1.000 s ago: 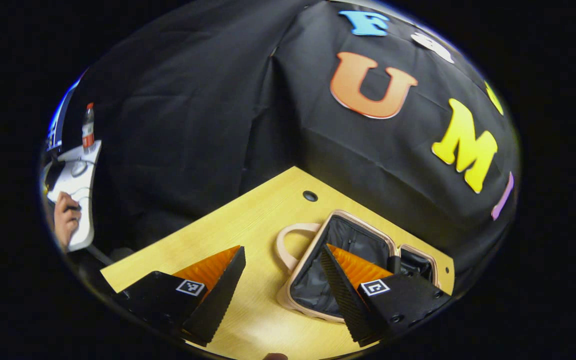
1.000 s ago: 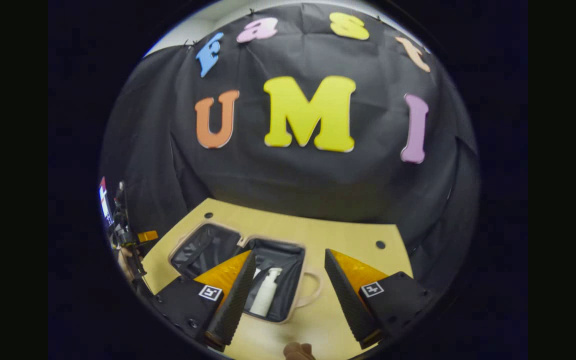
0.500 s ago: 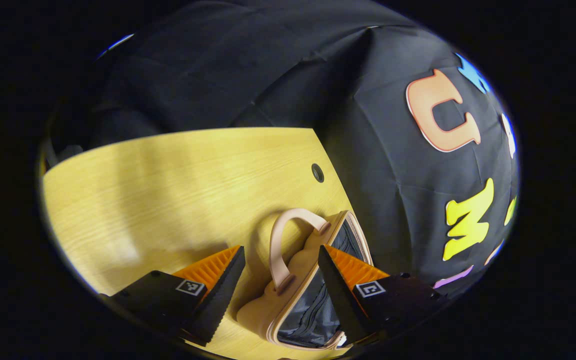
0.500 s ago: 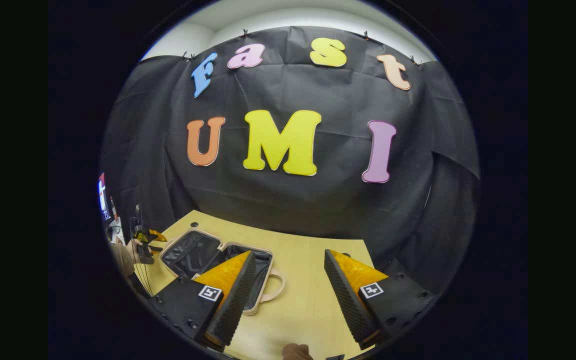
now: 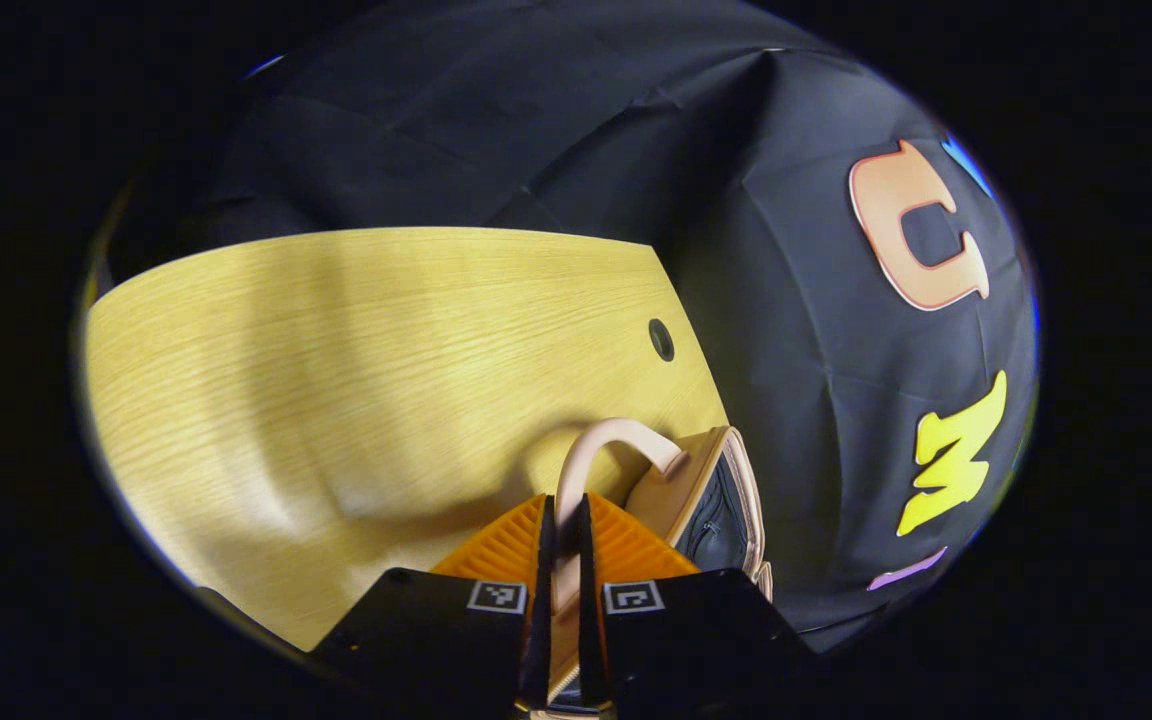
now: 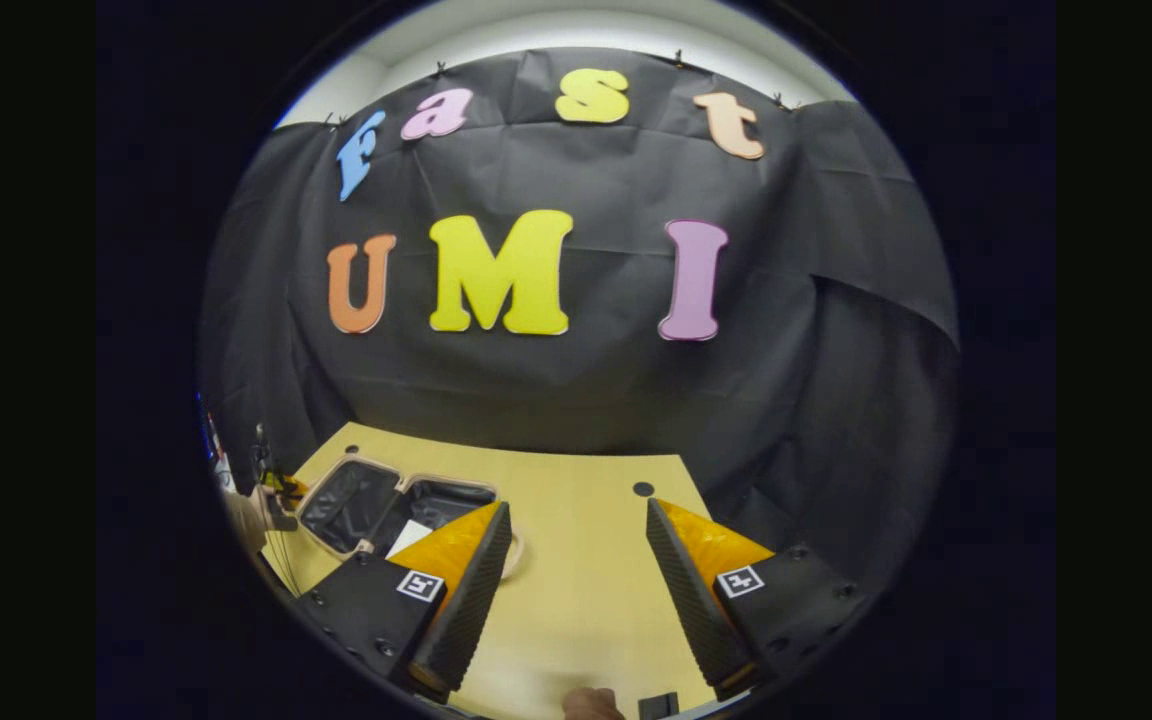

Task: First open the suitcase, pack the skin care products into it, and then close the suitcase.

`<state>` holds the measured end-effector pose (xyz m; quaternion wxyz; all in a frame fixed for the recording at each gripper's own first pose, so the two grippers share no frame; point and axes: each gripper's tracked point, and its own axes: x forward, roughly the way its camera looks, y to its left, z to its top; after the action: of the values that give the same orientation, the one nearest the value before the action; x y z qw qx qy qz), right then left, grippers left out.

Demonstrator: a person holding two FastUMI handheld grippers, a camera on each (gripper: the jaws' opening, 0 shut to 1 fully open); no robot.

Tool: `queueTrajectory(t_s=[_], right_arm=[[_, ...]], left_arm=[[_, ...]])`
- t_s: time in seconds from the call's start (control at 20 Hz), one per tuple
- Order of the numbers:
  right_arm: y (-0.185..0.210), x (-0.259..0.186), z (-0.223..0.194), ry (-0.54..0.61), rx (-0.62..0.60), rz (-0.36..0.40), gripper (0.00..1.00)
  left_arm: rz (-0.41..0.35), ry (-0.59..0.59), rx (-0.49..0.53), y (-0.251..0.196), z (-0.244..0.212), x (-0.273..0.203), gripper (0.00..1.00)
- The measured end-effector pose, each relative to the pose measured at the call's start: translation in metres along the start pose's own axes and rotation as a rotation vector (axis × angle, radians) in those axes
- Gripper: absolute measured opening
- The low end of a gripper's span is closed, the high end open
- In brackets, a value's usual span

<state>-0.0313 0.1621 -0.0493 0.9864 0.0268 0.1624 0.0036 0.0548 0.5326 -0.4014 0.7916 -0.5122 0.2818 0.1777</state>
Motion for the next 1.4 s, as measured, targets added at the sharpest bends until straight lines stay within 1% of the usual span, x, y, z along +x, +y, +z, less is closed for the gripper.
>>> queueTrajectory(t_s=[0.15,0.25,0.3,0.45,0.55,0.65,0.8,1.0,1.2,1.4], right_arm=[[-0.016,-0.006,0.008,-0.036,0.012,-0.038,0.81],[-0.024,-0.007,0.010,-0.045,0.020,-0.045,0.80],[-0.027,-0.007,0.009,-0.042,0.022,-0.040,0.80],[-0.037,-0.009,0.011,-0.054,0.028,-0.024,0.80],[-0.045,-0.010,0.014,-0.067,0.022,-0.013,0.80],[-0.051,-0.011,0.015,-0.073,0.018,0.003,0.80],[-0.069,-0.010,0.022,-0.094,0.006,0.021,0.80],[-0.092,-0.008,0.023,-0.110,-0.010,0.054,0.80],[-0.114,-0.004,0.023,-0.124,-0.018,0.085,0.80],[-0.138,-0.001,0.020,-0.120,-0.021,0.111,0.80]], left_arm=[[-0.017,-0.013,0.040,-0.018,0.008,-0.013,0.08],[-0.080,-0.073,0.075,-0.049,0.022,-0.032,0.06],[-0.110,-0.086,0.096,-0.068,0.025,-0.041,0.05],[-0.142,-0.123,0.209,-0.113,0.026,-0.062,0.04],[-0.189,-0.161,0.276,-0.152,0.024,-0.081,0.04],[-0.238,-0.190,0.332,-0.190,0.011,-0.100,0.05],[-0.288,-0.227,0.452,-0.243,-0.021,-0.122,0.04],[-0.350,-0.214,0.549,-0.303,-0.081,-0.145,0.04],[-0.362,-0.196,0.616,-0.336,-0.150,-0.154,0.04],[-0.345,-0.155,0.708,-0.352,-0.229,-0.145,0.04]])
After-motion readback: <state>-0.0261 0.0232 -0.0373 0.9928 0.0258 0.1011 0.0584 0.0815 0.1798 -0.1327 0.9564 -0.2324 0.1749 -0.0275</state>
